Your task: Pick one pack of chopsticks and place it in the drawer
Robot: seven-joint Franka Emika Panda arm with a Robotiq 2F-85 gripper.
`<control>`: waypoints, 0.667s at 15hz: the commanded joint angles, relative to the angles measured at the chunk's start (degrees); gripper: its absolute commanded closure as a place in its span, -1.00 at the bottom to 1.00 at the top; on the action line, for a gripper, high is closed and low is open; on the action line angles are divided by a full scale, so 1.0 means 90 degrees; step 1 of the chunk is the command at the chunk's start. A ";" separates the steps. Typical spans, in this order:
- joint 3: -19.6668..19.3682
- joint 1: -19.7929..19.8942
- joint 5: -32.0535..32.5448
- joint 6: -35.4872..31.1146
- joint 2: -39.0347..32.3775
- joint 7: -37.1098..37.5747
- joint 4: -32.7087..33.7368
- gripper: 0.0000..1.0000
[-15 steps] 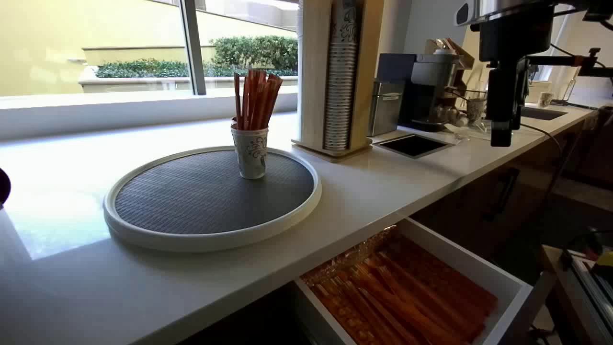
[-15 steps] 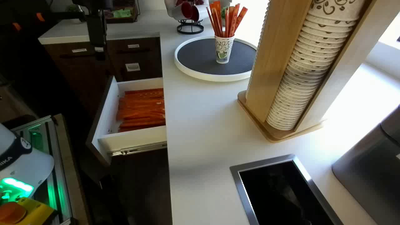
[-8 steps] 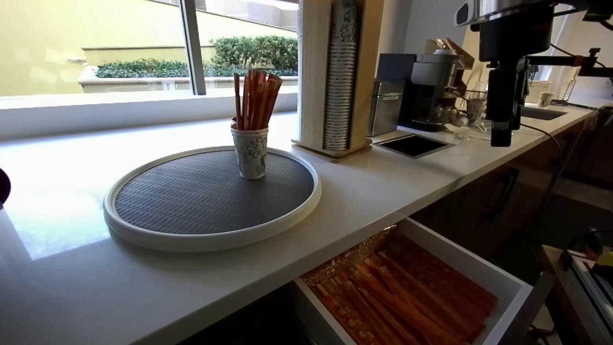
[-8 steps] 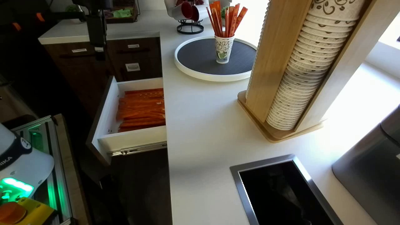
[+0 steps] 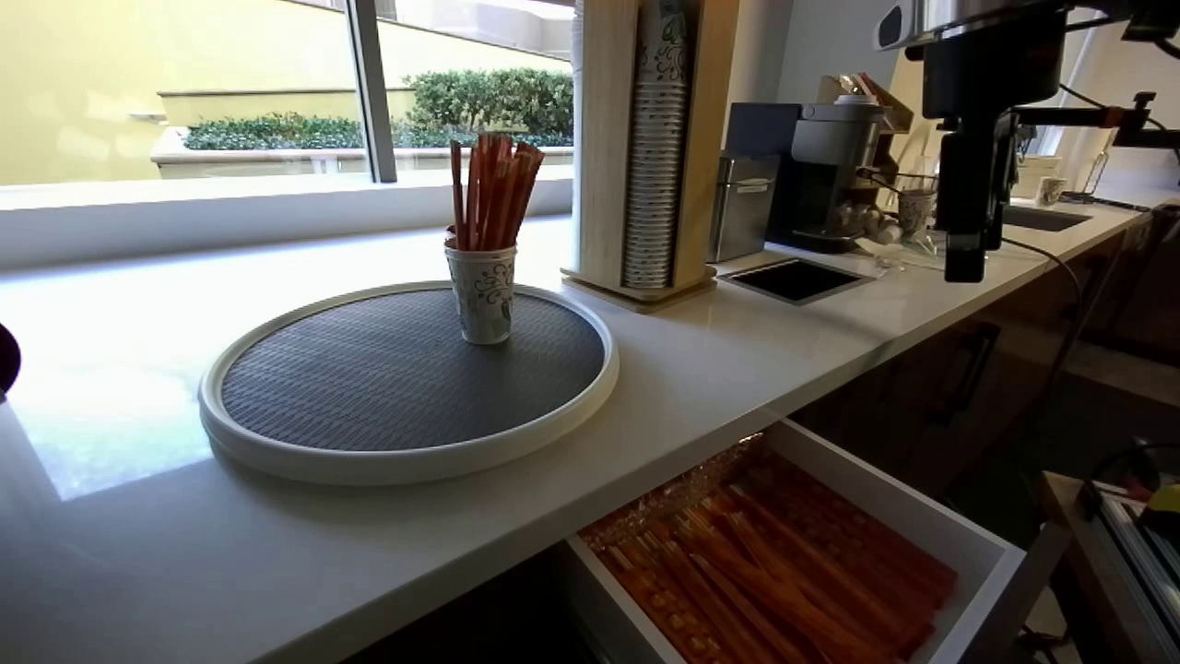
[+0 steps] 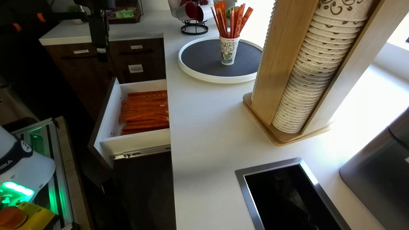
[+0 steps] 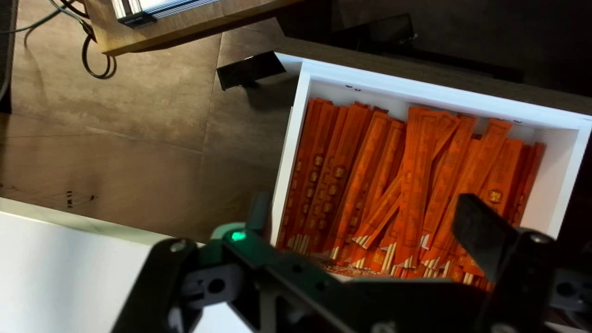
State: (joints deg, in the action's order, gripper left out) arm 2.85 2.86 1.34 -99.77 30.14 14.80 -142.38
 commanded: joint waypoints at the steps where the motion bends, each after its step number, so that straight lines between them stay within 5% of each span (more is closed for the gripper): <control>1: -0.0004 0.0034 -0.0207 0.0014 -0.0191 0.0276 0.0202 -1.00; 10: 0.0203 0.0267 -0.0612 0.0051 -0.1942 0.3357 0.2674 -1.00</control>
State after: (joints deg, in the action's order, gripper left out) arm 3.73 4.53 -2.63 -100.11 19.21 36.76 -126.47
